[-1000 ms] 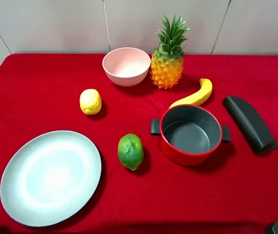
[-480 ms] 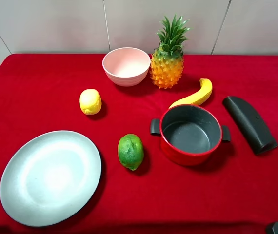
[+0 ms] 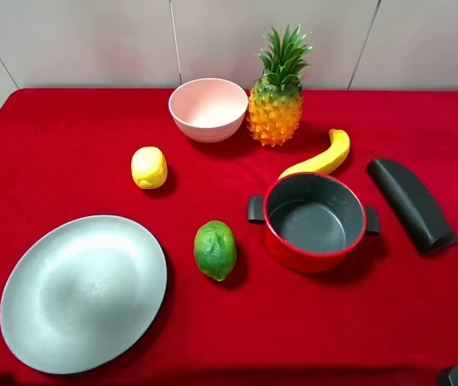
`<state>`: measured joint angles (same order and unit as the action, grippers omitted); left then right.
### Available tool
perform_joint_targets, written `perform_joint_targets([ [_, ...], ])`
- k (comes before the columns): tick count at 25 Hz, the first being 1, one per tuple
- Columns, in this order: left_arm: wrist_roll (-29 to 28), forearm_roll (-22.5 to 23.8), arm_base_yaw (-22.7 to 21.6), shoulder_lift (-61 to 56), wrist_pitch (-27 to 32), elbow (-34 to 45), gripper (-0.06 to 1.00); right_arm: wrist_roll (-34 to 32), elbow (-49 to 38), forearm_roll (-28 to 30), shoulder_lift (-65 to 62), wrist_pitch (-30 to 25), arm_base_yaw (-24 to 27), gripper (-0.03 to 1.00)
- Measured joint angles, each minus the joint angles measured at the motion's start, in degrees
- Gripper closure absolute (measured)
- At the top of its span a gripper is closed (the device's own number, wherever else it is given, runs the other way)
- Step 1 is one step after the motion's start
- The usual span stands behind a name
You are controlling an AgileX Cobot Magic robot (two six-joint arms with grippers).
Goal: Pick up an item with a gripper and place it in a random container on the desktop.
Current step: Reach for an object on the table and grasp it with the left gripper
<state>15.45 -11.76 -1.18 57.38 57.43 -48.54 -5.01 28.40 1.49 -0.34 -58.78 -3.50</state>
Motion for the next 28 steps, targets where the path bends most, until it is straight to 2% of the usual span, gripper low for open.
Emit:
perform_joint_targets([
  [6, 0.5, -0.6, 1.2, 8.4, -0.7, -3.1, 0.01, 0.0, 0.0, 0.0, 0.0, 0.0, 0.0, 0.27],
  [15, -2.4, 1.2, 10.2, 22.4, -2.8, -12.0, 0.02, 0.0, 0.0, 0.0, 0.0, 0.0, 0.0, 0.27],
  [28, -11.9, 6.8, 21.8, 40.7, -1.7, -23.9, 0.03, 0.0, 0.0, 0.0, 0.0, 0.0, 0.0, 0.27],
])
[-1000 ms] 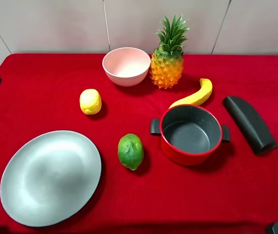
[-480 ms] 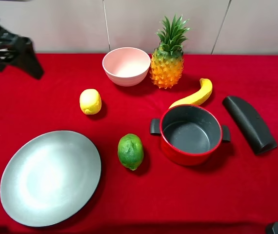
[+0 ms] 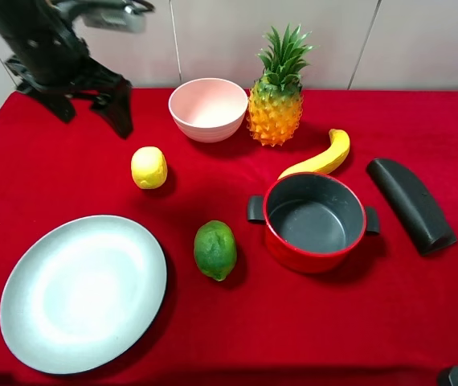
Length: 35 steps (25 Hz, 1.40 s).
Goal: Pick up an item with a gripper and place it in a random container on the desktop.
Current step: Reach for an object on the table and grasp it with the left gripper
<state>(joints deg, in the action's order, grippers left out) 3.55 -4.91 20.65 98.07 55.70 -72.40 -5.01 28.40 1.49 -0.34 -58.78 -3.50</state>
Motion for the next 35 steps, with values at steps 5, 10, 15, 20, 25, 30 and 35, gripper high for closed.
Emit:
perform_joint_targets([
  [5, -2.6, 0.9, 2.0, 4.3, 0.5, -0.8, 0.03, 0.0, 0.0, 0.0, 0.0, 0.0, 0.0, 0.27],
  [10, -3.6, 0.9, 2.1, 7.9, -0.8, -0.9, 0.03, 0.0, 0.0, 0.0, 0.0, 0.0, 0.0, 0.27],
  [15, -3.6, 0.8, 2.1, 11.3, -3.9, -0.9, 0.03, 0.0, 0.0, 0.0, 0.0, 0.0, 0.0, 0.27],
  [20, -3.6, 0.8, 2.1, 14.3, -6.7, -1.0, 0.04, 0.0, 0.0, 0.0, 0.0, 0.0, 0.0, 0.27],
  [25, -3.6, 0.6, 2.1, 16.6, -9.4, -1.5, 0.04, 0.0, 0.0, 0.0, 0.0, 0.0, 0.0, 0.27],
  [30, -3.6, 0.7, 2.7, 18.4, -12.0, -1.9, 0.04, 0.0, 0.0, 0.0, 0.0, 0.0, 0.0, 0.27],
  [35, -3.9, 0.7, 3.7, 20.0, -14.0, -2.0, 0.04, 0.0, 0.0, -0.1, 0.0, 0.0, 0.0, 0.27],
])
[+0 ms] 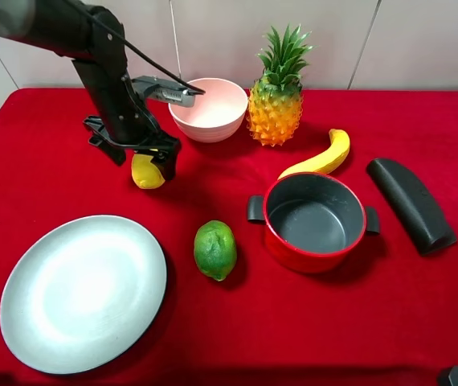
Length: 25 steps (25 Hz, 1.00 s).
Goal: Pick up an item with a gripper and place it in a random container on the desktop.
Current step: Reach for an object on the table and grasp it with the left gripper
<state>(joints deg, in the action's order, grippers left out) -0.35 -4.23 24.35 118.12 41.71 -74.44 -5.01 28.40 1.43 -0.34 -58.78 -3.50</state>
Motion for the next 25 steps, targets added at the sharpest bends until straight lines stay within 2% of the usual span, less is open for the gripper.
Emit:
perform_joint_targets([
  [10, -0.1, 0.0, 1.3, 3.1, -2.0, 0.0, 0.06, 0.0, 0.0, -0.4, 0.0, 0.0, 0.0, 0.27],
  [16, -0.1, 0.0, 1.3, 3.3, -2.0, 0.0, 0.17, 0.0, 0.0, -0.4, 0.0, 0.0, 0.0, 0.27],
  [20, -0.1, 0.2, 1.3, 3.3, -2.2, 0.0, 0.29, 0.0, 0.0, -0.4, 0.0, 0.0, 0.0, 0.27],
  [25, -0.1, 0.2, 1.3, 3.3, -2.4, 0.0, 0.3, 0.0, 0.0, -0.4, 0.0, 0.0, 0.0, 0.27],
])
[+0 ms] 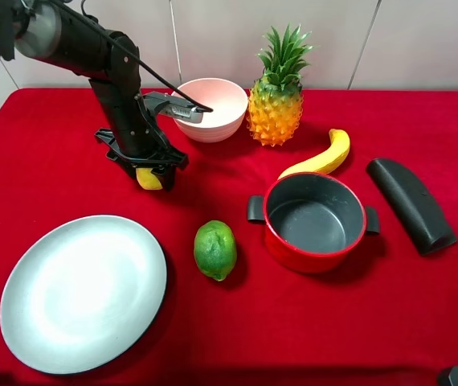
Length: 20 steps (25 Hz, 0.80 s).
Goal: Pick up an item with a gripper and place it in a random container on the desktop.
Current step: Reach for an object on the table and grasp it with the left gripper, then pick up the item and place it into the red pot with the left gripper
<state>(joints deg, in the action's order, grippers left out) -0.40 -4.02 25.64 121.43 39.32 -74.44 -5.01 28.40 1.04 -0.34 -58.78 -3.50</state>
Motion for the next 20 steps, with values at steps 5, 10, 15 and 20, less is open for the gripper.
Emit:
perform_joint_targets([
  [5, 0.0, 0.0, 0.0, 0.0, 0.0, 0.0, 0.3, 0.0, 0.0, 0.0, 0.0, 0.0, 0.0, 0.27],
  [10, 0.0, -0.1, 0.0, -0.1, 0.8, 0.0, 0.3, 0.0, 0.0, 0.0, 0.0, 0.0, 0.0, 0.27],
  [15, 0.0, -0.1, 0.0, -2.6, 3.8, -0.7, 0.3, 0.0, 0.0, 0.0, 0.0, 0.0, 0.0, 0.27],
  [20, 0.0, -0.1, 0.0, -4.0, 7.6, -2.5, 0.3, 0.0, 0.0, 0.0, 0.0, 0.0, 0.0, 0.27],
])
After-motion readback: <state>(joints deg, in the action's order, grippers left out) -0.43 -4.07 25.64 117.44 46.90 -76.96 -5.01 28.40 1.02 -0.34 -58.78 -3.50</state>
